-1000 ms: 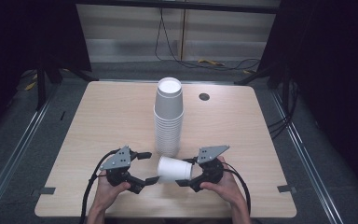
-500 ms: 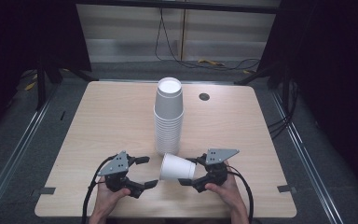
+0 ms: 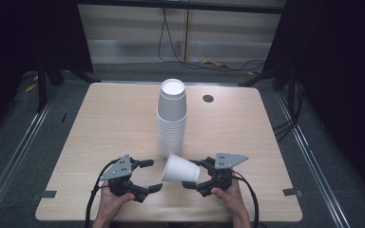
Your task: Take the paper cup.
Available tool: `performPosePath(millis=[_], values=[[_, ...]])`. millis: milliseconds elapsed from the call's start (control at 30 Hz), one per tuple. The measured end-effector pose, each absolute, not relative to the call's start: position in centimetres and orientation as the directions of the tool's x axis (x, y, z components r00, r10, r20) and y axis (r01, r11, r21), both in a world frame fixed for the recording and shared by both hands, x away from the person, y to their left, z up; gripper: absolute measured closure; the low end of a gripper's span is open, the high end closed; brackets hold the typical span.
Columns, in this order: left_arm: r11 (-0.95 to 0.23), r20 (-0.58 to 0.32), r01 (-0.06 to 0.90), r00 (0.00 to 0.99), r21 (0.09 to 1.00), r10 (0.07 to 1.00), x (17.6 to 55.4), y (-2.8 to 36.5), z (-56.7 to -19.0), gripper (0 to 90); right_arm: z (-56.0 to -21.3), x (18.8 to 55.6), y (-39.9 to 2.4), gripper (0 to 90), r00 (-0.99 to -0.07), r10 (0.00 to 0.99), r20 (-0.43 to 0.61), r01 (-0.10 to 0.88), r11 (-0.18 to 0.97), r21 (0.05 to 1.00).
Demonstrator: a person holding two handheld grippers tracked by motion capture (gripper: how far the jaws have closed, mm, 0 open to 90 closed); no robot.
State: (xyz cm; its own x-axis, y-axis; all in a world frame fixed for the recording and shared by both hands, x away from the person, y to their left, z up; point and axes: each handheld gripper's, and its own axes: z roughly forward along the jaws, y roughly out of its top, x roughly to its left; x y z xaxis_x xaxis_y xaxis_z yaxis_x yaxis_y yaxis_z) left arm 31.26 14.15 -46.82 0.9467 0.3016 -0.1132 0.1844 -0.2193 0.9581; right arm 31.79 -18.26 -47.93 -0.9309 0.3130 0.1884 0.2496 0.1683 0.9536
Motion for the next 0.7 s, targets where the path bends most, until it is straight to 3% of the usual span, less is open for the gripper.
performPosePath(millis=[700], values=[[-0.181,-0.131,0.183,0.956,0.966,0.264,32.0,12.9,-46.4,15.5,-48.4,31.5,-18.2,23.8,-0.939,0.288,0.186,0.221,0.094,0.971]])
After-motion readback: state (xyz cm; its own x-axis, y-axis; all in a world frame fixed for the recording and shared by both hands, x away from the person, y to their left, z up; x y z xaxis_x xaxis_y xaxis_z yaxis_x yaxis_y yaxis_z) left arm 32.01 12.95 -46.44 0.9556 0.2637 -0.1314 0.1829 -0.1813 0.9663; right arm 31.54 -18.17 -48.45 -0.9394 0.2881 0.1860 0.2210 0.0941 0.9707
